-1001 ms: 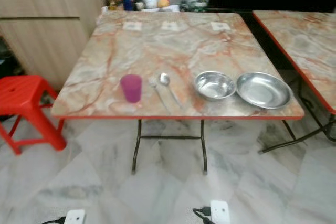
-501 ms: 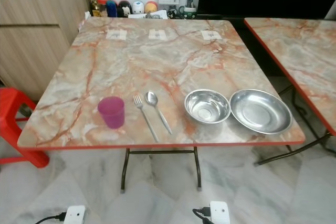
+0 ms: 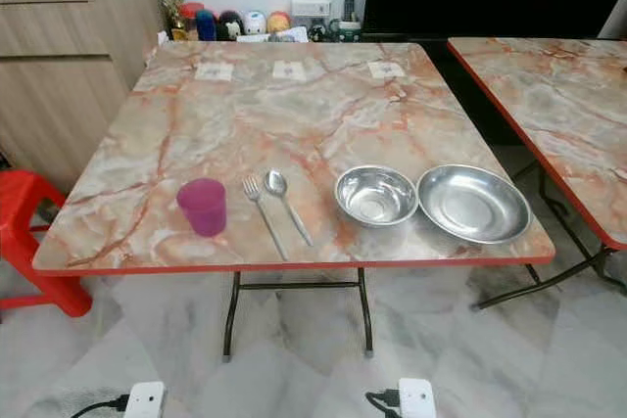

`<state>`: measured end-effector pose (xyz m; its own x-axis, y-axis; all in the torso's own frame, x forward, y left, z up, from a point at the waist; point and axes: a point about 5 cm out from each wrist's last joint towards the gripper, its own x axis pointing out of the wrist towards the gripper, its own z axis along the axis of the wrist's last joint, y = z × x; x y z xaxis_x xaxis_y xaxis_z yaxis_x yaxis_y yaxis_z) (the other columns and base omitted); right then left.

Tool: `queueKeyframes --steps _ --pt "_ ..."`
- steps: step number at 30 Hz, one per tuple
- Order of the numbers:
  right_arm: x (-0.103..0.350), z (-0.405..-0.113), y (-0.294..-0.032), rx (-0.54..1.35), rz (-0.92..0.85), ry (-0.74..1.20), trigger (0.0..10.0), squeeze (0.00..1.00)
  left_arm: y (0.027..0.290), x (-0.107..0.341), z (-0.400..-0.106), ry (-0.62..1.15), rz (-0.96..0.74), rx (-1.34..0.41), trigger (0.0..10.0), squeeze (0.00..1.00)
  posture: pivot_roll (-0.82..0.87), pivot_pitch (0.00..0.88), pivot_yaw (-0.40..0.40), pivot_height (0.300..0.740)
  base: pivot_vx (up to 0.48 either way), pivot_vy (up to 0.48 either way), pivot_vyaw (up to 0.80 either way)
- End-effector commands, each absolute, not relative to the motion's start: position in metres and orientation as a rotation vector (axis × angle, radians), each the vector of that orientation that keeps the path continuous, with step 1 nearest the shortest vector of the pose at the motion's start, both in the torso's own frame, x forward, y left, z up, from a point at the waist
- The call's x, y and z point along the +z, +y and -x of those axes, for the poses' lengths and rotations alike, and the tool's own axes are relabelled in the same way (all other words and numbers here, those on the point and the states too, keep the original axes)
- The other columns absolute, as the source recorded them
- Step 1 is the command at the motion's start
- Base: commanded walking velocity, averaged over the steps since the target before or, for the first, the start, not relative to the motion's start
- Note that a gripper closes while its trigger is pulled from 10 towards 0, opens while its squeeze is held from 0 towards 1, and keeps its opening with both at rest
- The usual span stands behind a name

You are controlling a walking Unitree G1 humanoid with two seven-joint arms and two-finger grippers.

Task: Setting the table

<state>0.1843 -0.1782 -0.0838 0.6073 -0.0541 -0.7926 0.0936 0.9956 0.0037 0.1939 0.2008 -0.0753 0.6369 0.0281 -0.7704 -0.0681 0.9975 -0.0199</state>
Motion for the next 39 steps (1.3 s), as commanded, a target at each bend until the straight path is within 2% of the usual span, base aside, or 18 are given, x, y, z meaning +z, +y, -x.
queueKeyframes --steps 1,14,35,39 --pt "-0.0855 -0.1804 -0.1808 -0.094 -0.045 0.926 10.0 0.0 0.1982 -0.0787 -0.1885 0.904 0.049 0.041 10.0 0.0 0.03 0.089 -0.045 0.74 0.0 -0.319 0.0" --pt "-0.0854 -0.1806 -0.1808 -0.089 -0.044 0.927 10.0 0.0 0.1971 -0.0796 -0.1873 0.913 0.052 0.04 10.0 0.0 0.03 0.09 -0.046 0.74 0.0 -0.345 0.0" --pt "-0.0847 -0.1814 -0.1814 -0.088 -0.053 0.914 10.0 0.0 0.1955 -0.0805 -0.1861 0.917 0.056 0.041 10.0 0.0 0.03 0.089 -0.052 0.74 0.0 0.0 0.0" --pt "-0.0849 -0.1812 -0.1816 -0.088 -0.051 0.917 10.0 0.0 0.1952 -0.0807 -0.1858 0.918 0.055 0.041 10.0 0.0 0.03 0.089 -0.053 0.74 0.0 -0.292 0.0"
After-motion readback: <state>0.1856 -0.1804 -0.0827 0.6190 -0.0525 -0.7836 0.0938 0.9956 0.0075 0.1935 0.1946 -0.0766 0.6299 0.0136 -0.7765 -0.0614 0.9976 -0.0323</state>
